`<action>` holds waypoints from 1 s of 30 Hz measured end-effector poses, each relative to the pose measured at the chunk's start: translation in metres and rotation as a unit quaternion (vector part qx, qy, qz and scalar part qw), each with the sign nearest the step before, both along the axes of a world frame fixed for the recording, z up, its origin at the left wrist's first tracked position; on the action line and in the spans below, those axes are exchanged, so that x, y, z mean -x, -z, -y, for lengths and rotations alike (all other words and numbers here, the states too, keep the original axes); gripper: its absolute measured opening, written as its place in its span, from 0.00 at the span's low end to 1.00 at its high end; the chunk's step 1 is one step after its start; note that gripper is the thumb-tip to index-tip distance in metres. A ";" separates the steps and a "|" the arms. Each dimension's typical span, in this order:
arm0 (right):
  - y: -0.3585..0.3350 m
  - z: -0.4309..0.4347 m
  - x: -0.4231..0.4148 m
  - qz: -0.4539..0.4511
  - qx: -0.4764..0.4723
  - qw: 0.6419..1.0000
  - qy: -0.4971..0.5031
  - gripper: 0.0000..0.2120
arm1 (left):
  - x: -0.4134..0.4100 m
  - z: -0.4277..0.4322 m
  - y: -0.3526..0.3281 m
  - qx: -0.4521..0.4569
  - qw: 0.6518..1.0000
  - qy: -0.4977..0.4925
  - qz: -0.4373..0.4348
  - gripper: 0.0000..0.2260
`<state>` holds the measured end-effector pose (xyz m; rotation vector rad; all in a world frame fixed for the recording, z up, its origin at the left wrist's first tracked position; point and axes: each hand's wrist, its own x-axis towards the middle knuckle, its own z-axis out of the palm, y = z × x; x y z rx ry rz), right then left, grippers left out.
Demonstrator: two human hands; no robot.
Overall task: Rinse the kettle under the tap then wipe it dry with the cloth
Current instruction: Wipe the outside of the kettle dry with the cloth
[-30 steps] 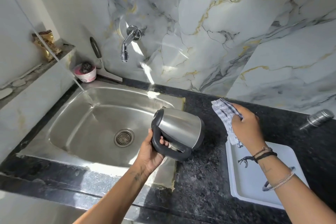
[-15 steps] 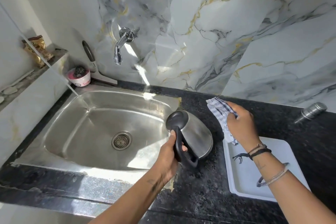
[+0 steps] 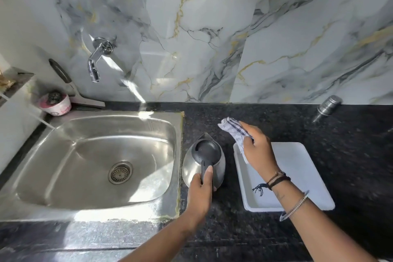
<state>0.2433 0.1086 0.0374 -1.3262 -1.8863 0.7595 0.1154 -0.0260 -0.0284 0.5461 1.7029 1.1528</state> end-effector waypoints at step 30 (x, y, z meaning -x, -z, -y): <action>0.001 0.012 0.048 0.238 -0.147 0.923 -0.264 0.37 | 0.002 0.006 -0.001 0.091 0.871 0.206 -0.436 0.37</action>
